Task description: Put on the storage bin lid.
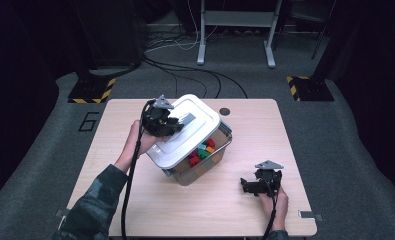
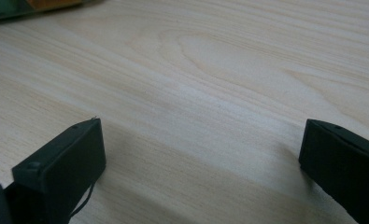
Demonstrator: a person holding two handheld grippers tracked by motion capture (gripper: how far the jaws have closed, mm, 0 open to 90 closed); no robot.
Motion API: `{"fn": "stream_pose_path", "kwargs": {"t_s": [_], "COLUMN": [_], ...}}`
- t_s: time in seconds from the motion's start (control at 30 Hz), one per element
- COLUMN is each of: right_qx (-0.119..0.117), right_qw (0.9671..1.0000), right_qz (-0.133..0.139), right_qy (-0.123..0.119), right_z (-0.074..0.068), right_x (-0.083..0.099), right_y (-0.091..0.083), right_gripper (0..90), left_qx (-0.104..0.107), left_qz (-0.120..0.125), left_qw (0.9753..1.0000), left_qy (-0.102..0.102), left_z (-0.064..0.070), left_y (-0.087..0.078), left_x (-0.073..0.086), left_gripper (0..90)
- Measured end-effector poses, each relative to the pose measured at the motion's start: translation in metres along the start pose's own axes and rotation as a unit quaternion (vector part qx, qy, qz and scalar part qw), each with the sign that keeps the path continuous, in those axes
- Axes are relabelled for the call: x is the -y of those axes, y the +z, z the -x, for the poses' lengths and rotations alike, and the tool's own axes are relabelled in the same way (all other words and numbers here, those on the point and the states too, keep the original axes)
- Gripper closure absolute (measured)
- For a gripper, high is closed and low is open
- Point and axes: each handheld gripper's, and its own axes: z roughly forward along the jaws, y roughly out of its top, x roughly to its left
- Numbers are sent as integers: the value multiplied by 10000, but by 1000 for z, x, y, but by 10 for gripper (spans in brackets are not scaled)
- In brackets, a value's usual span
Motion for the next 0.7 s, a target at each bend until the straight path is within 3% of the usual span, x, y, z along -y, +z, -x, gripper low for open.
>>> {"fn": "stream_pose_path", "kwargs": {"t_s": [0.7], "right_qx": [4], "right_qw": [10000], "right_qz": [5], "right_qy": [-6], "right_z": [0], "right_x": [0], "right_y": [0], "right_gripper": [0], "left_qx": [86], "left_qz": [-361], "left_qw": [9993], "left_qy": [11], "left_z": [14], "left_y": [33], "left_x": [-5], "left_gripper": [666]}}
